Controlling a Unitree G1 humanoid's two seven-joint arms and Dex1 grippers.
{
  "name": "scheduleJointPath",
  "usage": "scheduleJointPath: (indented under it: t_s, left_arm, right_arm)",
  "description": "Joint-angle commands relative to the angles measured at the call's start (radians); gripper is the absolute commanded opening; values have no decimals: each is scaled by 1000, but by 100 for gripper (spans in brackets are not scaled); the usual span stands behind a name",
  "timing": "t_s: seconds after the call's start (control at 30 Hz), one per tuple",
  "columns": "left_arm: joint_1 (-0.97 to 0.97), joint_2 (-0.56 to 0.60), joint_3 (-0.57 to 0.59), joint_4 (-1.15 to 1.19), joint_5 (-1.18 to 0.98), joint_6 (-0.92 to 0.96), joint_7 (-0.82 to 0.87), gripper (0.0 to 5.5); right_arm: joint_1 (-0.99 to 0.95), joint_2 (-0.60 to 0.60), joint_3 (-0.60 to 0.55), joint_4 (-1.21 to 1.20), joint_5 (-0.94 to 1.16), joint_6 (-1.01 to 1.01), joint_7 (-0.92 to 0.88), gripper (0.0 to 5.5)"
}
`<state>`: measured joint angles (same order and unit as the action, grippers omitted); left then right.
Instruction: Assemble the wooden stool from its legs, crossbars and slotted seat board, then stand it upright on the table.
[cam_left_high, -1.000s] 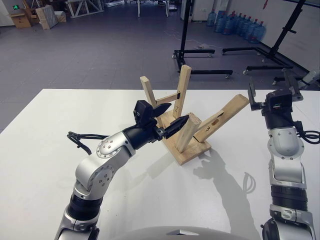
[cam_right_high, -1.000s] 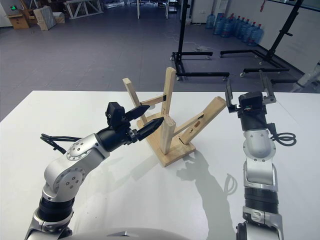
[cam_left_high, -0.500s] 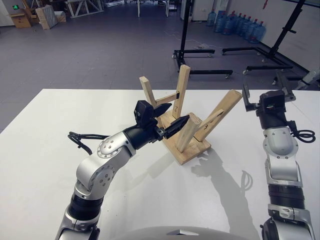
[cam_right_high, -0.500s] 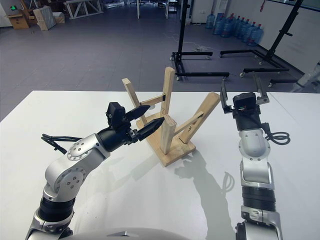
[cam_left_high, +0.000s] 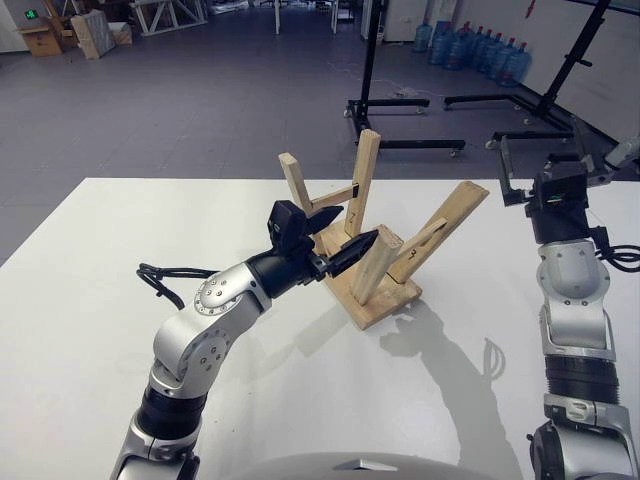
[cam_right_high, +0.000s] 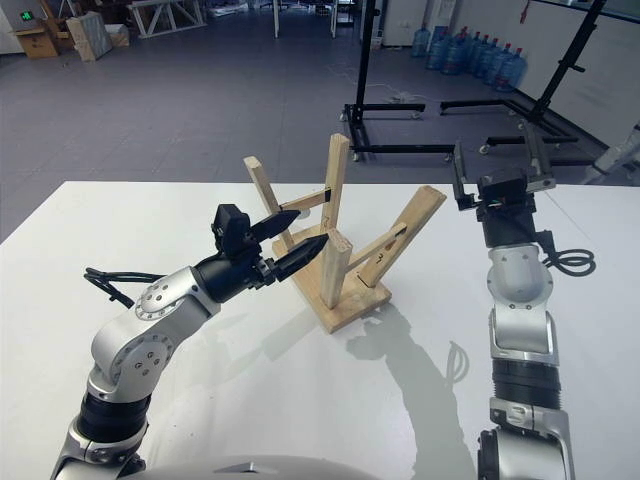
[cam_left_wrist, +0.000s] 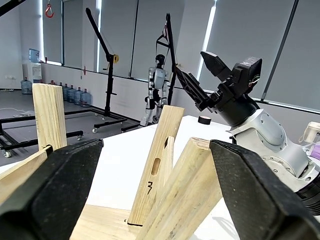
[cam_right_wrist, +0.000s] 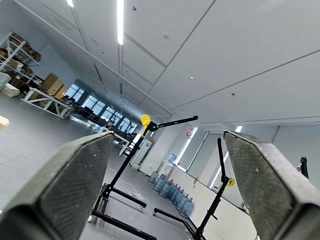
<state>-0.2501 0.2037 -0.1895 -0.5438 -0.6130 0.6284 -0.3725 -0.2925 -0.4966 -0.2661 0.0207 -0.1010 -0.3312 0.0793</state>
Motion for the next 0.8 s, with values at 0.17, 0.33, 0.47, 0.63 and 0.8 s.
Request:
scheduleJointPath:
  t_s: [0.17, 0.33, 0.47, 0.63, 0.8]
  left_arm:
    - [-7, 4, -1, 15, 27, 4, 7, 389]
    - [1, 1, -1, 12, 31, 0, 11, 389]
    - [2, 1, -1, 13, 30, -1, 10, 389]
    - [-2, 0, -2, 16, 30, 1, 10, 389]
    - [0, -3, -3, 11, 31, 1, 16, 389]
  right_arm:
    - [-26, -16, 14, -73, 43, -47, 53, 402]
    - [39, -43, 62, -74, -51, -140, 84, 402]
    - [63, -51, 93, -61, -153, -178, 64, 402]
    - [84, -56, 110, -48, -200, -192, 53, 402]
    - [114, -84, 131, -23, -258, -234, 50, 402]
